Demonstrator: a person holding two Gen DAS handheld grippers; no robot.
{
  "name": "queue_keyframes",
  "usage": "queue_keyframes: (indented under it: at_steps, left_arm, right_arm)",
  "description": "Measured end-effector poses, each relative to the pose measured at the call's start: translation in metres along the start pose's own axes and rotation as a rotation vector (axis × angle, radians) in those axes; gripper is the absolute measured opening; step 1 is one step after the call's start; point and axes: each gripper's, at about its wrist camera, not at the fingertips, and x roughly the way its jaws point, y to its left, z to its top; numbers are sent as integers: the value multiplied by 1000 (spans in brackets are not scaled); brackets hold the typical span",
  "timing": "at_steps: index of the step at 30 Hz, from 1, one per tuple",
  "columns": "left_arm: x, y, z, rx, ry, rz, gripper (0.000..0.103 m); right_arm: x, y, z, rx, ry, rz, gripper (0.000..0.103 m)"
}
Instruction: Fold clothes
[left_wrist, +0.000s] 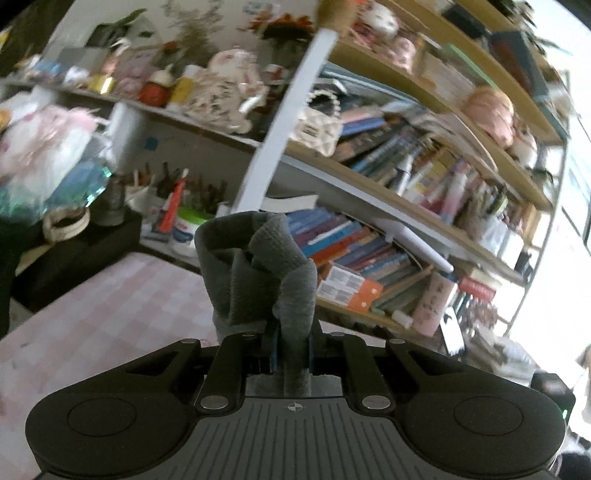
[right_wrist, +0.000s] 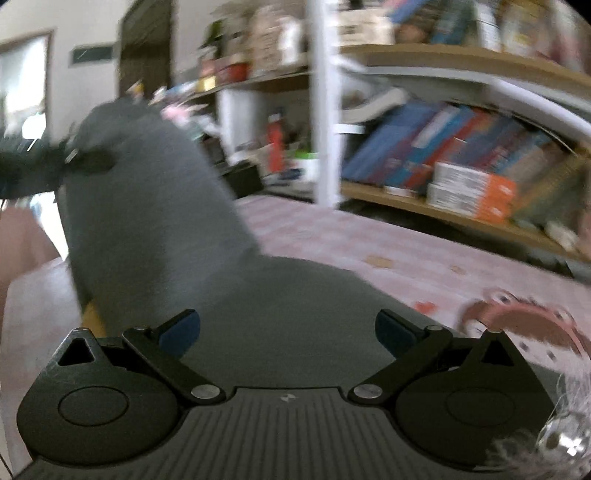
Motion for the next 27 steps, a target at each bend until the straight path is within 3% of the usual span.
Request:
queue_keyframes:
  at_steps: [7,13,15,16,17,19,23,27]
  left_arm:
    - [9,-34,-2,105,38,-11,13]
    - [22,-68,-14,220,102,-47,15]
    - [30,-80,-23,250,150,-67,22]
    - [33,-85,-28,258,181,-88,36]
    - [36,-89,-33,262,212,-118,59]
    - [38,-99,-43,276,267,-184,82]
    - [33,-109,-51,312,295,-256,82]
    - [30,-94,-46,247,262,-189,82]
  right_arm:
    - [-29,-60,-5,260,-69,-5,102]
    - [-50,-82,-7,349,-144,-1,102]
    - [-57,-90,-9,390,-168,7,102]
    - [-60,-94,-10,411,-179,11,102]
    - [-62,-98,-10,429,-186,13,102]
    - [-65,-104,-12,455,-191,6,102]
    - [-63,-106,-14,475,-178,11,102]
    - [-59,-102,-15,474,-155,40,102]
